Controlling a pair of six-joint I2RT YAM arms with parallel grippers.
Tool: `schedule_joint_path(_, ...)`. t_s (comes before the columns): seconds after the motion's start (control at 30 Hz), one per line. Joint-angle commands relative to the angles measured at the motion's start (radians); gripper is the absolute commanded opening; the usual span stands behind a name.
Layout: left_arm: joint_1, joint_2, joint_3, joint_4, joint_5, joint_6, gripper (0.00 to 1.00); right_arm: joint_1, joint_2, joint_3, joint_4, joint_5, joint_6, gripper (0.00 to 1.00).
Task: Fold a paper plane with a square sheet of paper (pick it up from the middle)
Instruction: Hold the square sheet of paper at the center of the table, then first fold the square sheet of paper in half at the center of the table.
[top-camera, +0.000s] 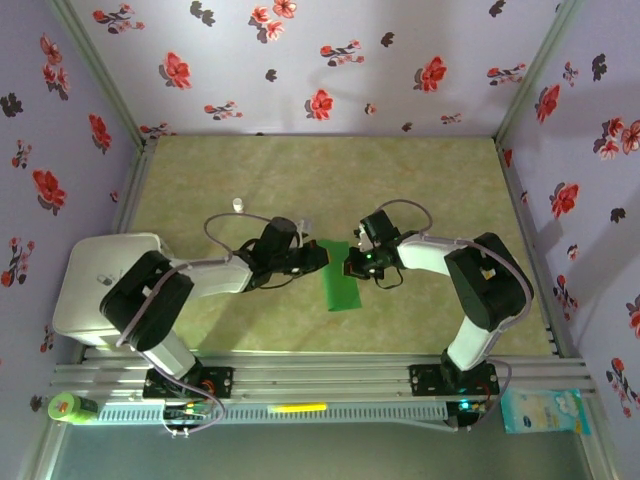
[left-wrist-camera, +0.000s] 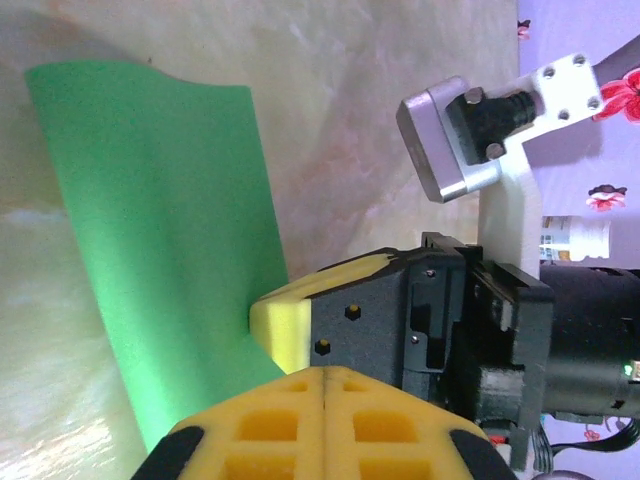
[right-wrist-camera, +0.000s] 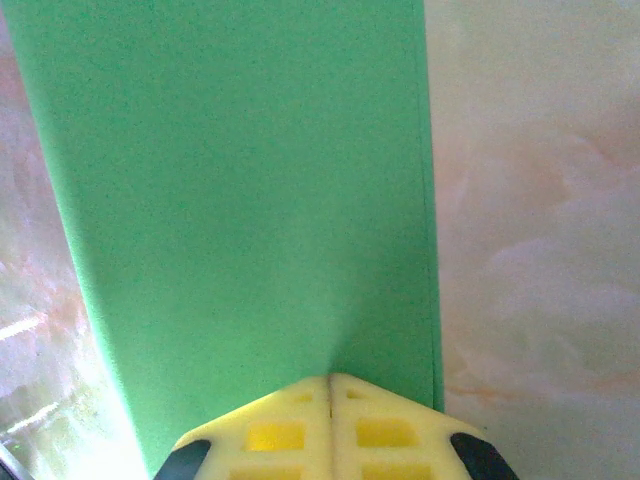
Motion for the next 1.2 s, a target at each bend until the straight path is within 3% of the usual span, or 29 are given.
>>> schedule_joint_path(0.0, 0.005, 0.051, -0.018, 0.09, 0.048, -0.03, 0.0, -0.01, 0.013, -0.036, -0.115, 0.098, 0.0, 0.0)
schedule_joint_path(0.47, 0.005, 0.164, -0.07, 0.15, 0.055, -0.039, 0.0, -0.01, 0.016, -0.038, -0.116, 0.096, 0.0, 0.0)
schedule_joint_path(0.77, 0.007, 0.176, -0.149, 0.124, 0.002, -0.016, 0.0, -0.01, 0.014, -0.058, -0.108, 0.098, 0.004, 0.0)
schedule_joint_path(1.03, 0.005, 0.078, -0.115, 0.11, 0.026, -0.067, 0.0, -0.01, 0.006, -0.064, -0.108, 0.104, 0.008, 0.0)
schedule_joint_path(1.17, -0.004, -0.006, -0.036, -0.026, 0.032, -0.066, 0.0, -0.01, -0.005, -0.064, -0.112, 0.109, 0.009, 0.0)
